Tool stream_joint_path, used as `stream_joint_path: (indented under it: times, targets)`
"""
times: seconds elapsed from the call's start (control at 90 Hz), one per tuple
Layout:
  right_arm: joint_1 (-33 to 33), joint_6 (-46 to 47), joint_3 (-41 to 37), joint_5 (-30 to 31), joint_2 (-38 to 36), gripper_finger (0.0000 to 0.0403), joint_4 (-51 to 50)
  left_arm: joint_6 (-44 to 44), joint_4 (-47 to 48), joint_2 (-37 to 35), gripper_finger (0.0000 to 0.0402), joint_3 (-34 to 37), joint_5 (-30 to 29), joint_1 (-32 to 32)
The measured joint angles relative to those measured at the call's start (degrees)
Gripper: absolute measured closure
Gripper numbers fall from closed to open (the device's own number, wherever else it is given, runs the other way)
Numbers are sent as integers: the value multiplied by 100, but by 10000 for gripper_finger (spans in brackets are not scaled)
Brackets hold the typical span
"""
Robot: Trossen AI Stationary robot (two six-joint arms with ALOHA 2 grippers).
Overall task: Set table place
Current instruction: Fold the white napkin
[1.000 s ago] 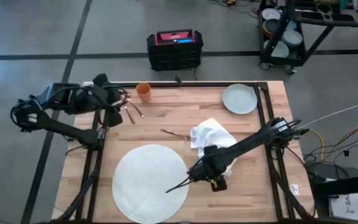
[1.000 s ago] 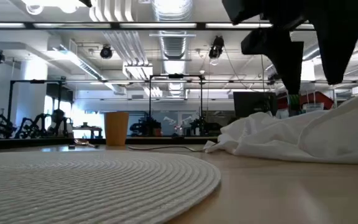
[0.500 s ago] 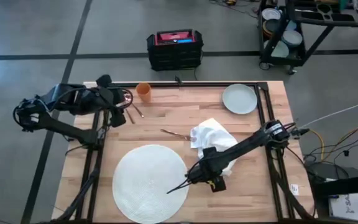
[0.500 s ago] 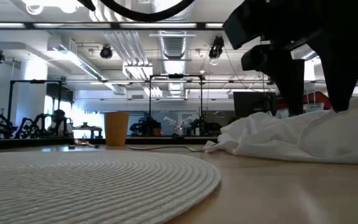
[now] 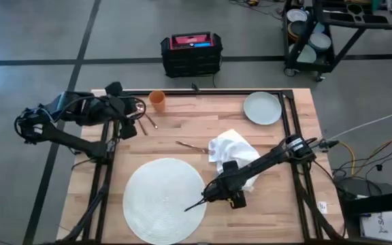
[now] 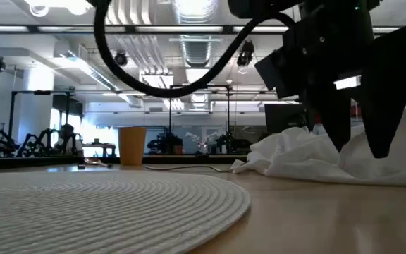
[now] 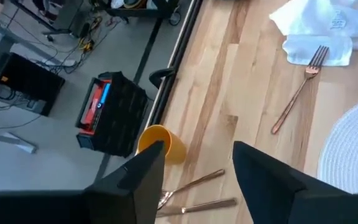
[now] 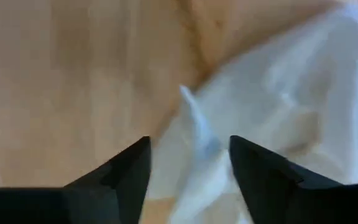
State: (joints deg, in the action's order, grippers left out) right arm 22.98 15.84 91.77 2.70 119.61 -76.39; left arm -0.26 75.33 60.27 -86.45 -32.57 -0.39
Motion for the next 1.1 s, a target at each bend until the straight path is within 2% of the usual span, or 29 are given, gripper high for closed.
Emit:
stream_joint_path:
  times: [0.089, 0.122, 0.267, 0.5, 0.689, 0.844, 0.956, 1.1]
  targets:
    - [-19, 25, -2, 43, -213, 363, -24, 46, 0, -1, 218, 1, -86, 1]
    - [-28, 32, 2, 44, -327, 382, -4, 69, 0, 0, 217, -1, -129, -1]
    - [-67, 306, 7, 31, -697, 400, -234, 121, 0, 0, 216, -1, -163, 1]
    - [-206, 1315, 136, 32, -1480, 403, -410, 123, 4, -9, 227, -1, -161, 1]
    - [-361, 1763, 136, -33, -1863, 403, -362, 99, 0, -13, 231, -1, -161, 1]
    - [-233, 1682, 119, -423, -1810, 392, 148, 64, 0, -13, 226, -1, -159, 1]
    - [-81, 1514, 106, -846, -1518, 353, 292, 64, 0, -13, 221, 2, -156, 1]
    - [128, 1384, 100, -979, -1082, 269, 349, 99, 2, -22, 219, 2, -154, 1]
